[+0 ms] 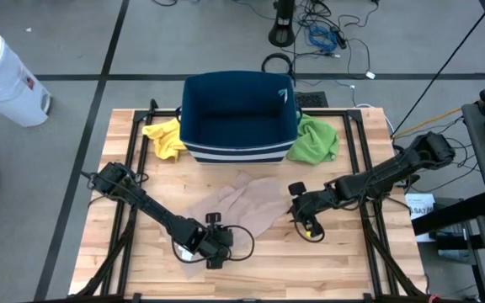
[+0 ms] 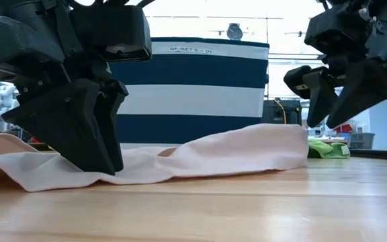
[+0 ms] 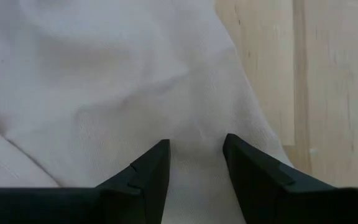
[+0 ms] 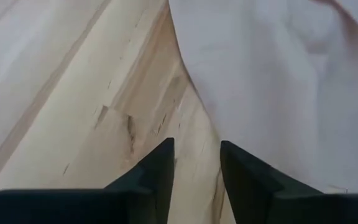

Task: Fold towel
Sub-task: Fold the brown towel

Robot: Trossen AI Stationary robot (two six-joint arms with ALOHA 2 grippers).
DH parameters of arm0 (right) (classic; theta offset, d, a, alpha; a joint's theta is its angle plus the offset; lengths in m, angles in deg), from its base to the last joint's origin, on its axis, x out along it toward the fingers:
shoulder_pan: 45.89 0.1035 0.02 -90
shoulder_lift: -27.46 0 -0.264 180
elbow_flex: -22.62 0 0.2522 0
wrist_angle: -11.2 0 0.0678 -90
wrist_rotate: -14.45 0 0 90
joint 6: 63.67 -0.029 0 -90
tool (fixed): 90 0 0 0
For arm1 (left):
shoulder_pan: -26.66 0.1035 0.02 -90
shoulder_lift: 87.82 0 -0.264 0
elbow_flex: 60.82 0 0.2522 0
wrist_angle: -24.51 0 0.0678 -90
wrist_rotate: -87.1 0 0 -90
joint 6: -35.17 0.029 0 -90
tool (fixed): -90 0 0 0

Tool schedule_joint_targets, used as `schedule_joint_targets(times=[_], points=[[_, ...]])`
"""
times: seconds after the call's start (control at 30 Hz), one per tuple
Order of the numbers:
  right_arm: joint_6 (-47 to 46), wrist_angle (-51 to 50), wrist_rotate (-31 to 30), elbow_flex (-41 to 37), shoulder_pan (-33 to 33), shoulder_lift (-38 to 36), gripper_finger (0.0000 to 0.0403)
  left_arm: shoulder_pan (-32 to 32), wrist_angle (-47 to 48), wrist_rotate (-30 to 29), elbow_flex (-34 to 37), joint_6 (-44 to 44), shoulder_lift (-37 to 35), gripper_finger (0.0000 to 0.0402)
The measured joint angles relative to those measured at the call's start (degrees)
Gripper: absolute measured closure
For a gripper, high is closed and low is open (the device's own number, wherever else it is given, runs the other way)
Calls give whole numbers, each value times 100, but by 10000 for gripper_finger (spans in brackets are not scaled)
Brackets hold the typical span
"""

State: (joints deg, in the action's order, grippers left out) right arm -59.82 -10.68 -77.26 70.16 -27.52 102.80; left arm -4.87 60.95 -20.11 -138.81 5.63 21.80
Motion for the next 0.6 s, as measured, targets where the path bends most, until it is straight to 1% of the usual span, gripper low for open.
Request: schedule_joint_targets(times=[0.13, 0.33, 0.47, 0.6], points=[[251, 272, -7, 0, -85, 144, 297, 0, -24, 51, 0, 60, -1, 237], [513, 827, 25, -7, -406, 665, 302, -98, -138, 230, -4, 411, -9, 245], [584, 1038, 54, -4, -415, 797, 303, -162, -284, 706, -7, 510, -9, 257], [724, 1016, 58, -4, -517, 953, 303, -160, -341, 937, -11, 524, -9, 264]])
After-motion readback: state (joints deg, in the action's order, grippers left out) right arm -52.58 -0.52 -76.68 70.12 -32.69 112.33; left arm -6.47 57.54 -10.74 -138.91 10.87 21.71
